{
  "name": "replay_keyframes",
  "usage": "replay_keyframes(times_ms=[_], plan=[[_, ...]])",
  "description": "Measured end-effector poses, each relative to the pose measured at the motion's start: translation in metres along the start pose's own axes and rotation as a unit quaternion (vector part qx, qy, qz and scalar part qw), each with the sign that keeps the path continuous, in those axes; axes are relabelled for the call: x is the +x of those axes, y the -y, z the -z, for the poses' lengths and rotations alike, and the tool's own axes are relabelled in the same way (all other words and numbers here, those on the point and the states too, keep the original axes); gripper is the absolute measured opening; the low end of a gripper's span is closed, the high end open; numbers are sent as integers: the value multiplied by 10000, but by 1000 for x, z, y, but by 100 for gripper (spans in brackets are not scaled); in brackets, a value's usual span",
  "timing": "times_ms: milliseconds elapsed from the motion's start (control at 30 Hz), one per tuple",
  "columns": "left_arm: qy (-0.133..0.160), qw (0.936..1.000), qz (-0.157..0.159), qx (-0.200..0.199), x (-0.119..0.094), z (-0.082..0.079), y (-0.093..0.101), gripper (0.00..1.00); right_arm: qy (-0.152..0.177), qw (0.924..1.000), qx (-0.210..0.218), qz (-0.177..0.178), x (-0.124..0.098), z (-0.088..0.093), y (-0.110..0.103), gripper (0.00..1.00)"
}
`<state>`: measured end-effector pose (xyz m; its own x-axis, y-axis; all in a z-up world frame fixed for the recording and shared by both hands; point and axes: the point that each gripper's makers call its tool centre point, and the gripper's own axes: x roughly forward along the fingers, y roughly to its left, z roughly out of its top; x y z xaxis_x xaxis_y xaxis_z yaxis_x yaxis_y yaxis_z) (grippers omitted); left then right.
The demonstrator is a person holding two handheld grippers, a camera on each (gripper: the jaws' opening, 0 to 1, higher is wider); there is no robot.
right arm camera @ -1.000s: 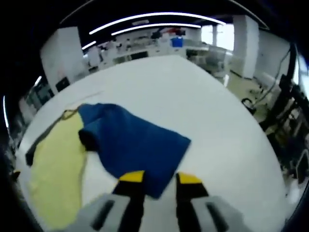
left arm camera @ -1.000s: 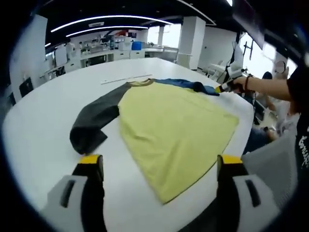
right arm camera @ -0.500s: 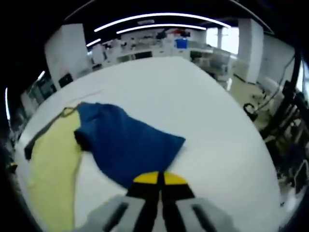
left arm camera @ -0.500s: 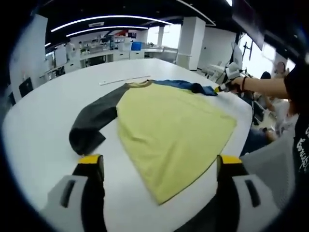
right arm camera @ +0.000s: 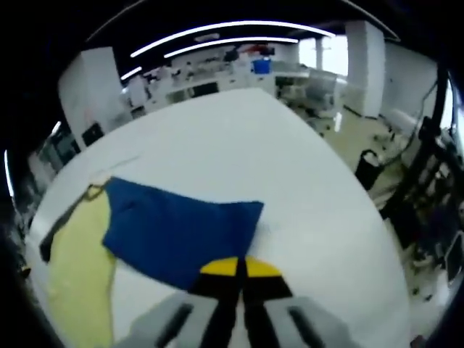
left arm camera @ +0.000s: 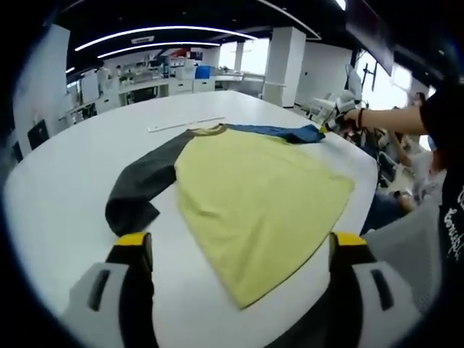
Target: Fold the garment on the visible template until the final outline fits inside the template.
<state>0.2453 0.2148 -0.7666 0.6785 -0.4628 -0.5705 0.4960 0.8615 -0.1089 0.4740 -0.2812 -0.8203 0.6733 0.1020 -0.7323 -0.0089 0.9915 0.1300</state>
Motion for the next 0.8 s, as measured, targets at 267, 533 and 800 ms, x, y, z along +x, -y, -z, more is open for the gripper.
replay_keyframes(times_ms=[267,533,800], plan=[[-12,10000,31,-53,-3,2,-2,99,-84,10000,-24,-41,-6,1,-9,0],[5,10000,25,-69,-7,0,-5,99,76,9995,-223,-228,-13,-23,-24,0],[50,9999,-29,-126,-15,1,-10,99,216,9978,-453,-443,-19,-45,-53,0]])
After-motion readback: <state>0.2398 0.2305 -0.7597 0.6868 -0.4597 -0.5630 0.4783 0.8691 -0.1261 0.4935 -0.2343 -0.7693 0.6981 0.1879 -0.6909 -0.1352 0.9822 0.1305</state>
